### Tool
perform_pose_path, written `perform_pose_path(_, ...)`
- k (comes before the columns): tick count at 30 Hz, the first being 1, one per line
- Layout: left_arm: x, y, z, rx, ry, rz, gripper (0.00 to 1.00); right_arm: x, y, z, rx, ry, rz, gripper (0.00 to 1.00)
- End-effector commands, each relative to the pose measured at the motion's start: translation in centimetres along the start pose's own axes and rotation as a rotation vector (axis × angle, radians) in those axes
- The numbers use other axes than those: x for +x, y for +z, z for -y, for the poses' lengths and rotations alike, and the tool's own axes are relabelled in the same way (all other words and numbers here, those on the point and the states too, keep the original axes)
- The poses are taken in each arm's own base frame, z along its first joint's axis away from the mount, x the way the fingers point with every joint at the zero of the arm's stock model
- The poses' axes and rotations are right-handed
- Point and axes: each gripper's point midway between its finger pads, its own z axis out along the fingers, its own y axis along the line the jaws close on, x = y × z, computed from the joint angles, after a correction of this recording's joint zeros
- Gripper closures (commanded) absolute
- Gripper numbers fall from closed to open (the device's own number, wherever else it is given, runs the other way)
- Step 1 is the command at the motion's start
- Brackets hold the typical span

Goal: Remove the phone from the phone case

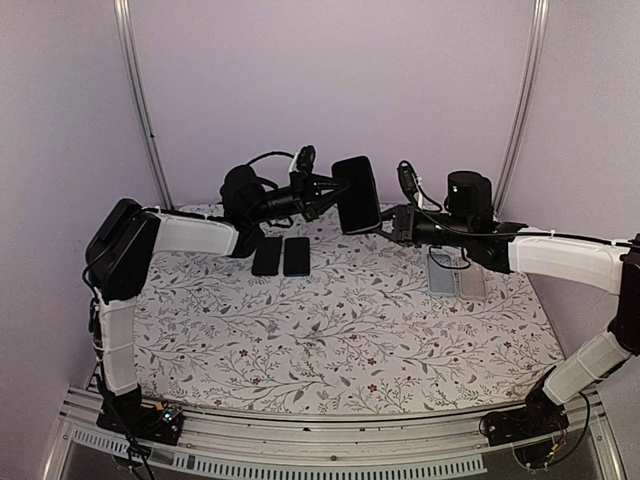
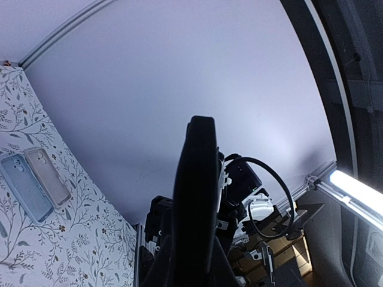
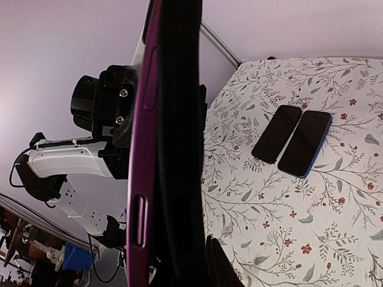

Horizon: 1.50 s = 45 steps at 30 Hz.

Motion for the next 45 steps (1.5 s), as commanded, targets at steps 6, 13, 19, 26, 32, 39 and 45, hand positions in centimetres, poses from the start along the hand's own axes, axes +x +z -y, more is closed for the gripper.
perform_pose_path(6, 5.0, 4.1, 6.7, 0.166, -0.063, -0.154, 1.0, 0.7, -0.9, 7.8, 0.367, -0.069, 0.06, 0.88)
perform_pose_path(13, 4.9, 4.0, 7.2, 0.197, -0.091, -0.139, 1.0, 0.8, -1.4, 8.9, 0.427, -0.089, 0.069, 0.89)
perform_pose_path(19, 4.7, 3.8, 7.6, 0.227, -0.109, -0.127, 1.0, 0.9, -1.6, 9.1, 0.438, -0.099, 0.071, 0.9)
perform_pose_path(26, 5.4, 3.4, 6.3, 0.177, -0.093, -0.165, 1.0, 0.8, -0.3, 6.6, 0.277, -0.056, 0.019, 0.78)
perform_pose_path(32, 6.4, 3.1, 4.7, 0.084, -0.064, -0.226, 1.0, -0.3, -0.8, 4.9, 0.089, 0.042, 0.0, 0.63)
perform_pose_path(39, 7.9, 2.8, 2.6, -0.011, -0.039, -0.304, 1.0, -1.3, -1.0, 3.4, -0.069, 0.114, -0.017, 0.6)
perform_pose_path(45, 8.9, 2.8, 1.3, -0.071, -0.044, -0.358, 1.0, -1.7, -0.8, 3.4, -0.123, 0.156, -0.017, 0.61)
